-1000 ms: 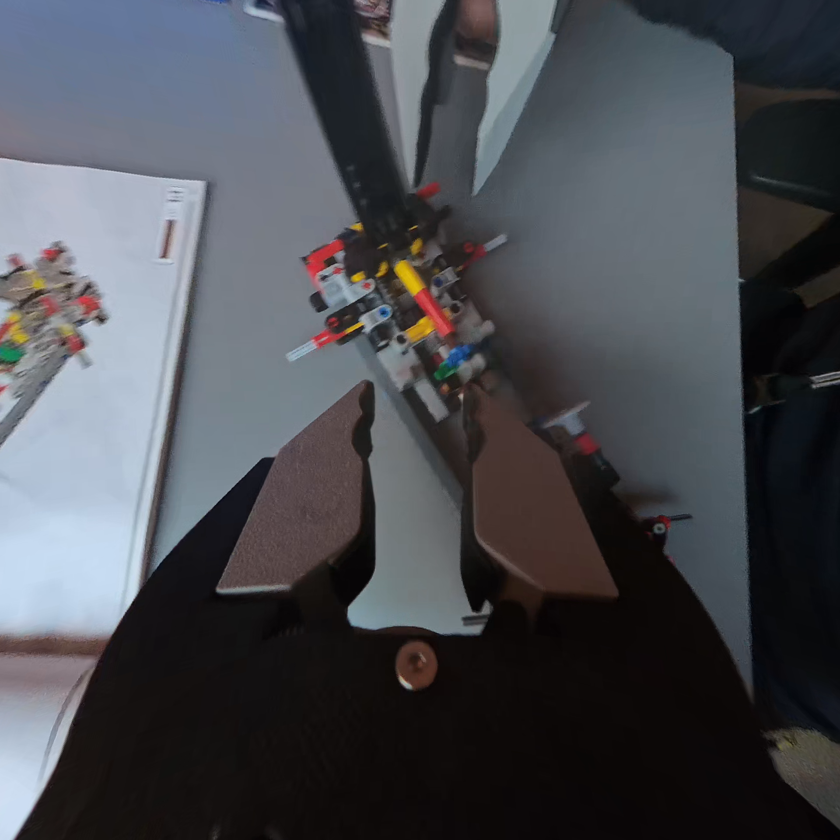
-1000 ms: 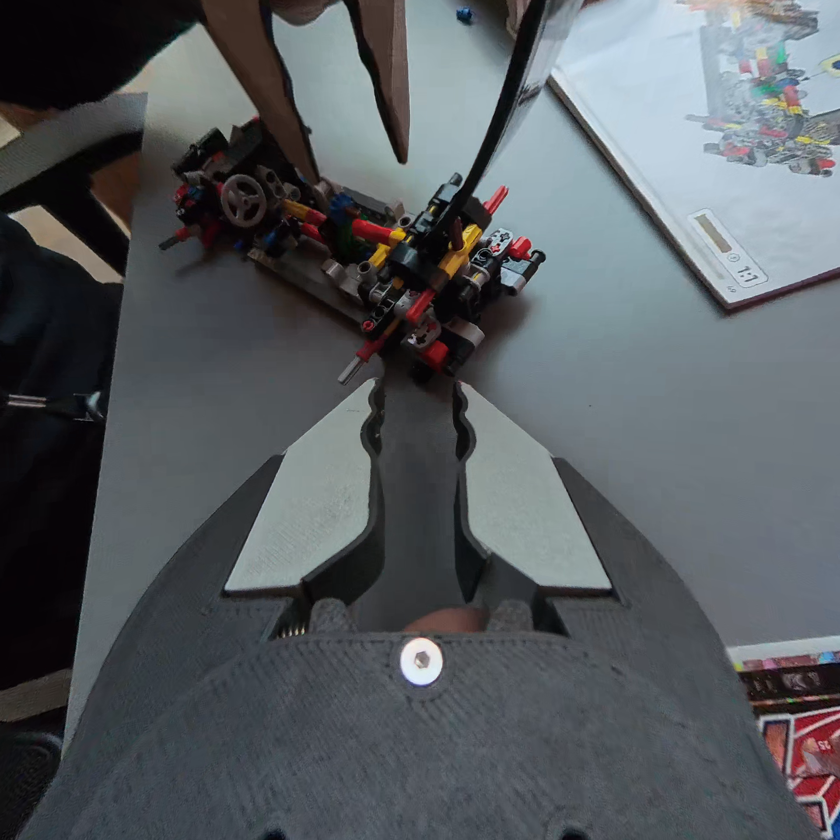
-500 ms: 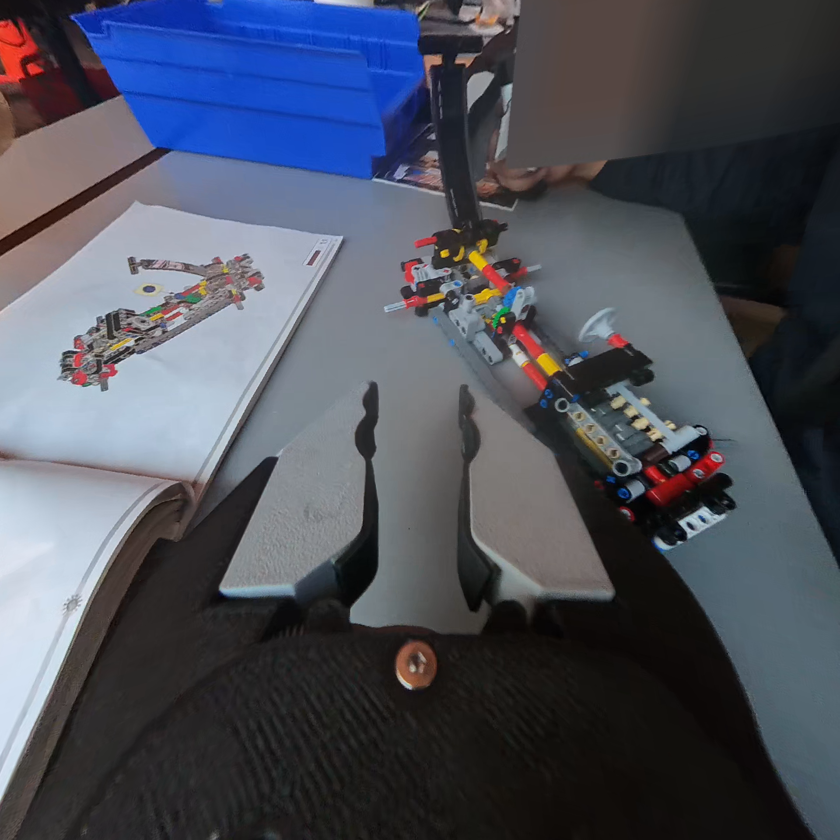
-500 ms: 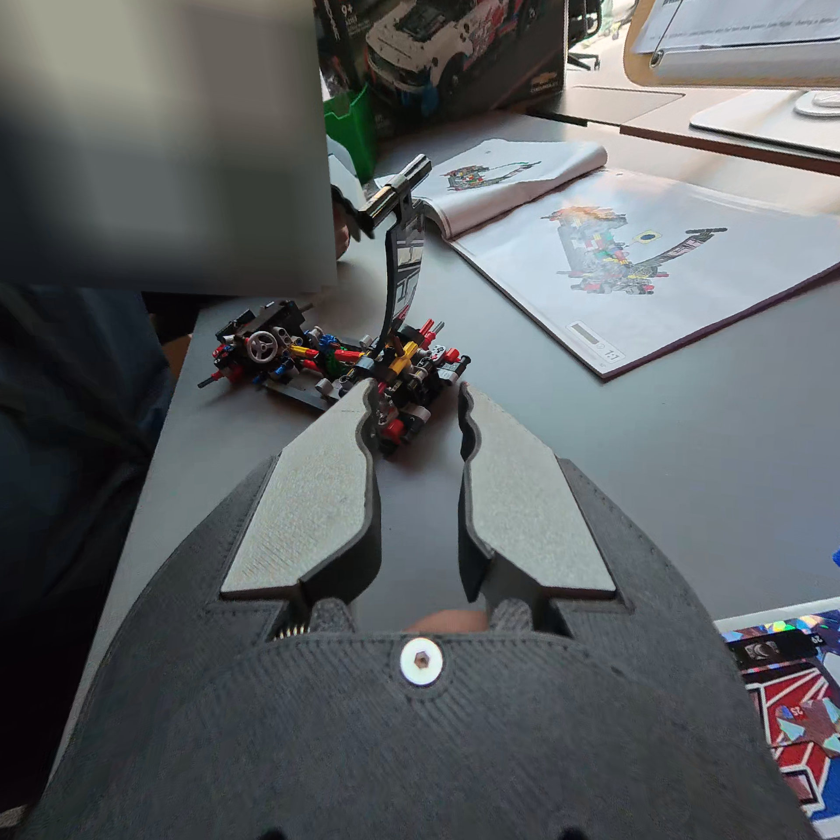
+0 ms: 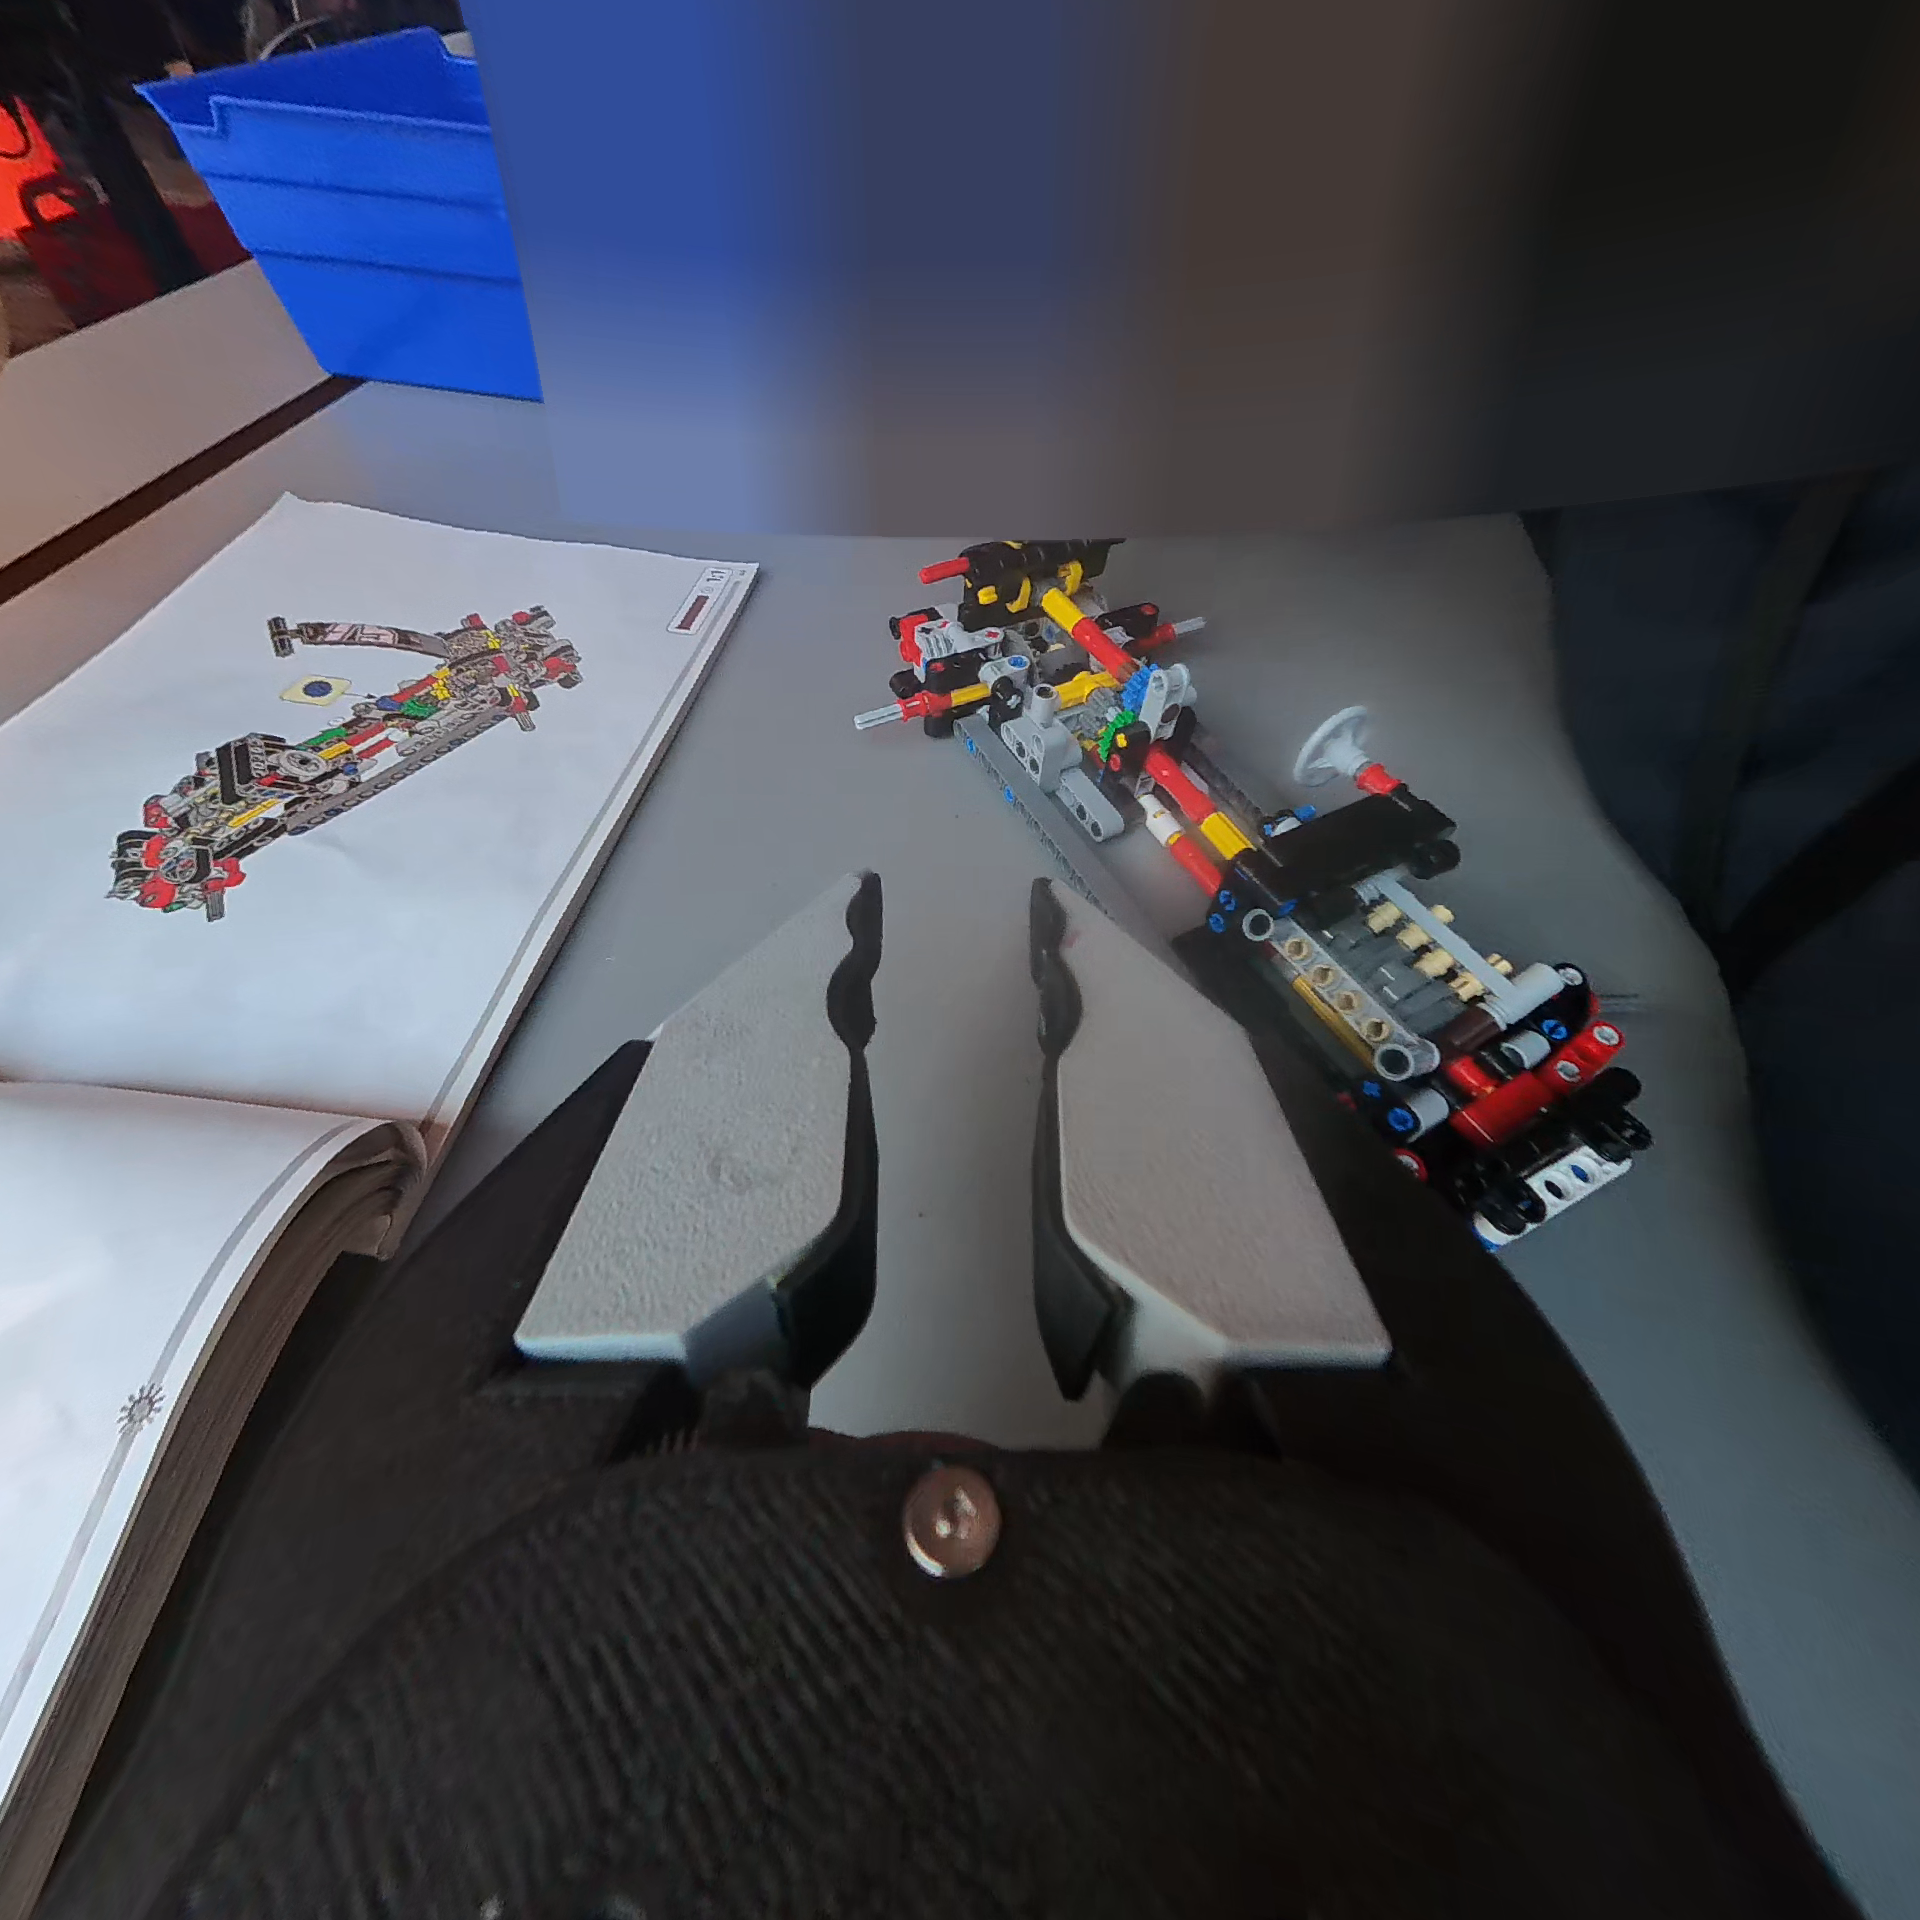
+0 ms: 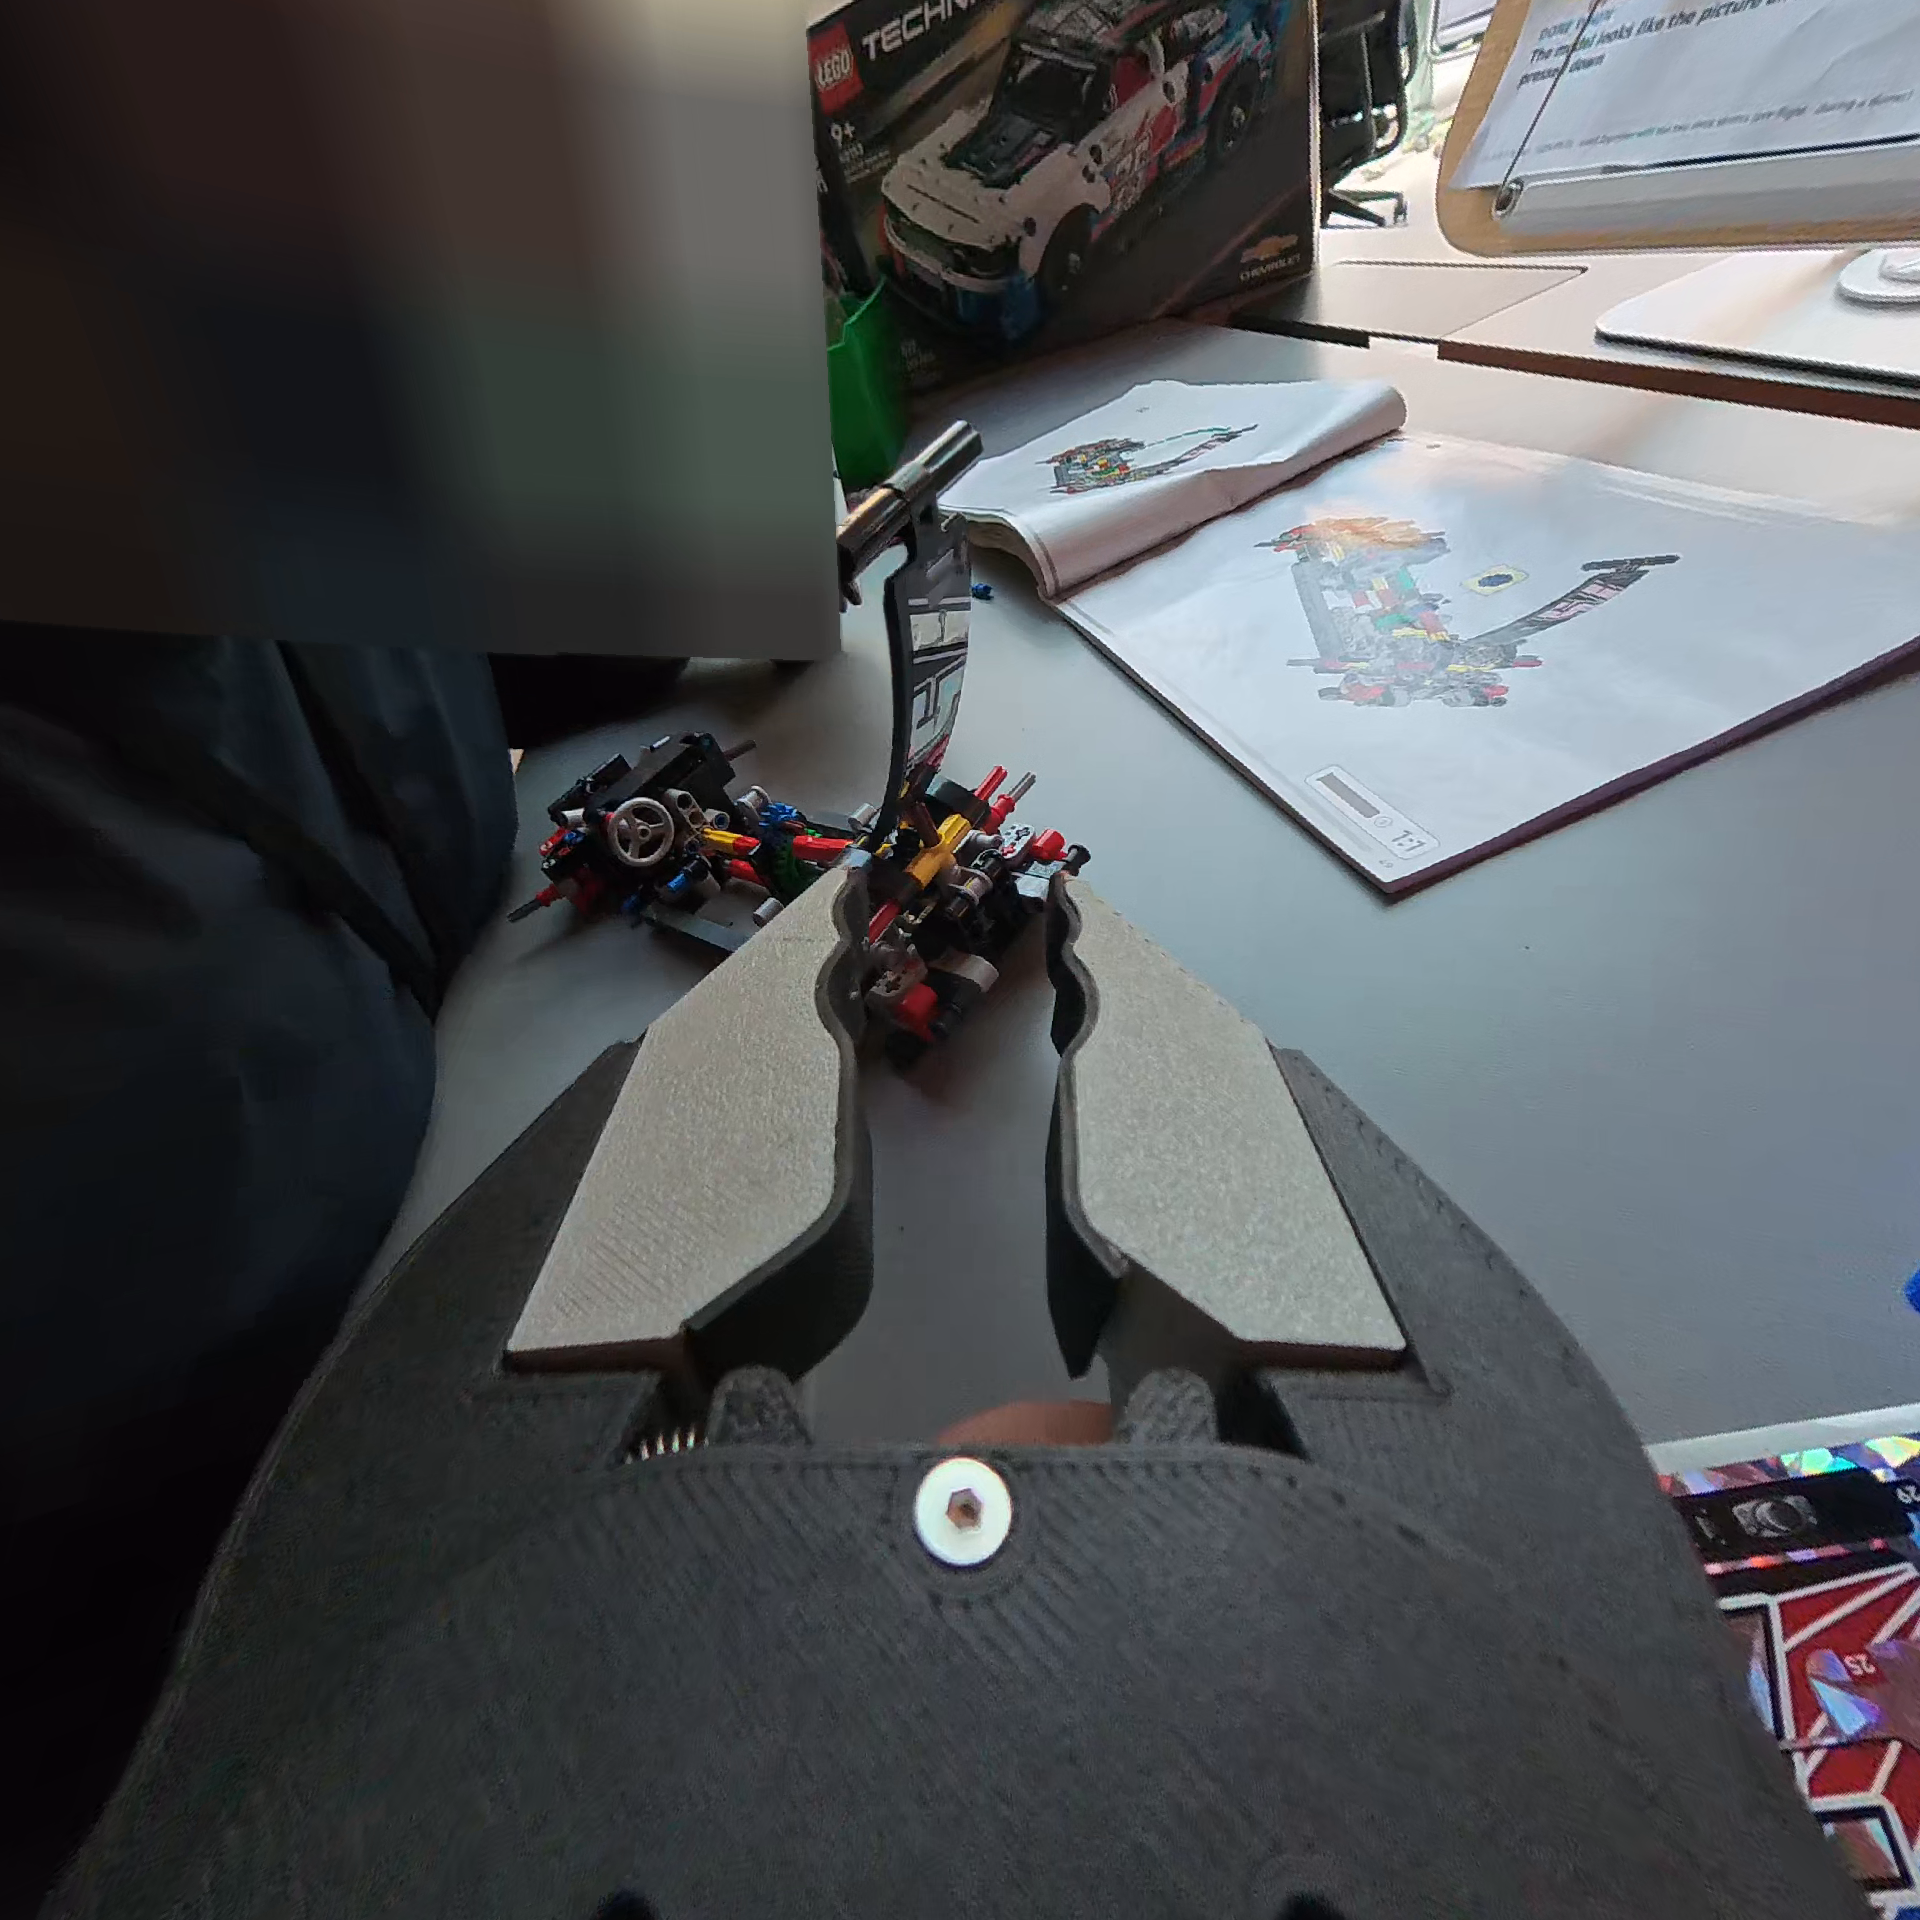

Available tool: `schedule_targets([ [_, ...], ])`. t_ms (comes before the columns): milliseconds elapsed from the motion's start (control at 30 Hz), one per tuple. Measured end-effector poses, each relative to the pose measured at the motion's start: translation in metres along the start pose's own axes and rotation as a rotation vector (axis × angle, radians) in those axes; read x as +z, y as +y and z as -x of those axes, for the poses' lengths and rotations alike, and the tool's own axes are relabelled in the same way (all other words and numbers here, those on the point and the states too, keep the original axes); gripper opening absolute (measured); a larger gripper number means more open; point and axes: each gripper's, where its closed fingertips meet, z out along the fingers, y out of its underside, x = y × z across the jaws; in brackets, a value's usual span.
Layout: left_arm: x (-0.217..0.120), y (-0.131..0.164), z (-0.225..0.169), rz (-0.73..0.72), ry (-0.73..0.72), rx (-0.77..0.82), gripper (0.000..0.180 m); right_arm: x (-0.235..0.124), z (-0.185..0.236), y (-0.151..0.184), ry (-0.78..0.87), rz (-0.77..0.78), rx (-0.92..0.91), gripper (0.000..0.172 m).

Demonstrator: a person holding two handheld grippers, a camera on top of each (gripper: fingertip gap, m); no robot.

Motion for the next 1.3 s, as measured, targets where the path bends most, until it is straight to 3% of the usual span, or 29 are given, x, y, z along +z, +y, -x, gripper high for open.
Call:
schedule_targets([
  [1300, 0.0000, 0.0003, 0.0038, 0.000, -0.005, -0.029, 0.024, 0.0021, 0.0058, 0.0031, -0.004, 0.019, -0.029, 0.030],
])
